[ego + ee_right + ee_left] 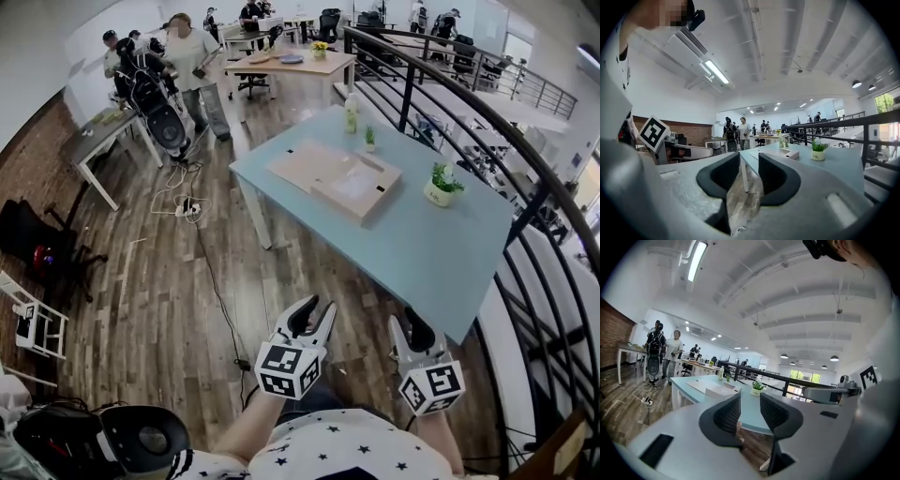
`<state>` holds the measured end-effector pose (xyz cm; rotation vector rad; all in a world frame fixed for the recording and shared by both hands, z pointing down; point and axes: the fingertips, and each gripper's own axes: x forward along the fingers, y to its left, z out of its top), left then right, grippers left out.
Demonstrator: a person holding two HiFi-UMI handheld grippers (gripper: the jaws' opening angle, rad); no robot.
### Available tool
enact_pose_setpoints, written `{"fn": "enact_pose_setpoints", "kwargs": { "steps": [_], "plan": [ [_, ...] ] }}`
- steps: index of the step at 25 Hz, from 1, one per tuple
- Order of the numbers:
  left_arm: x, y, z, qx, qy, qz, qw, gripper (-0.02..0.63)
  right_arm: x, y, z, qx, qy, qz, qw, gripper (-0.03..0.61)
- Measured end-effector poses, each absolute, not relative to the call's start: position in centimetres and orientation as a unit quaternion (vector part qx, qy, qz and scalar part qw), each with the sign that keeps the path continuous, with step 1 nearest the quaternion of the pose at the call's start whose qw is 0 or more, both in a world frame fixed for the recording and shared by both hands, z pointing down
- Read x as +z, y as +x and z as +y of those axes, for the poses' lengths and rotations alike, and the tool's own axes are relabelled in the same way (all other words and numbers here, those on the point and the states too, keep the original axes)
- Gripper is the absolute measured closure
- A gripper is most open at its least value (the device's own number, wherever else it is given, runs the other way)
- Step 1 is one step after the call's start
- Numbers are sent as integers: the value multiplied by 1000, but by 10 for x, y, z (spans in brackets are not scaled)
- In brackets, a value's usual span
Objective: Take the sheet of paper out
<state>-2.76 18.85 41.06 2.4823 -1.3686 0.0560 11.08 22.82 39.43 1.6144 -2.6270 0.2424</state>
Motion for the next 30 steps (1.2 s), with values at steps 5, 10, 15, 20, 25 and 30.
{"fn": "enact_pose_setpoints", "kwargs": {
  "steps": [5,10,15,20,25,30],
  "plan": [
    [415,-30,151,23,867,-474,153,477,400,109,190,87,527,-845,24,407],
    [423,-30,98,31,870,-465,162,466,404,104,138,96,531,-842,22,381],
    [424,-34,39,33,873,-456,168,463,402,95,79,99,533,-840,19,374],
    [422,-41,-21,41,876,-452,166,463,397,86,22,100,537,-837,19,374],
    [416,-49,-80,45,880,-443,167,463,390,76,-35,99,541,-835,19,374],
    [424,-54,-133,52,886,-431,166,463,396,67,-85,96,549,-830,17,374]
  ]
}}
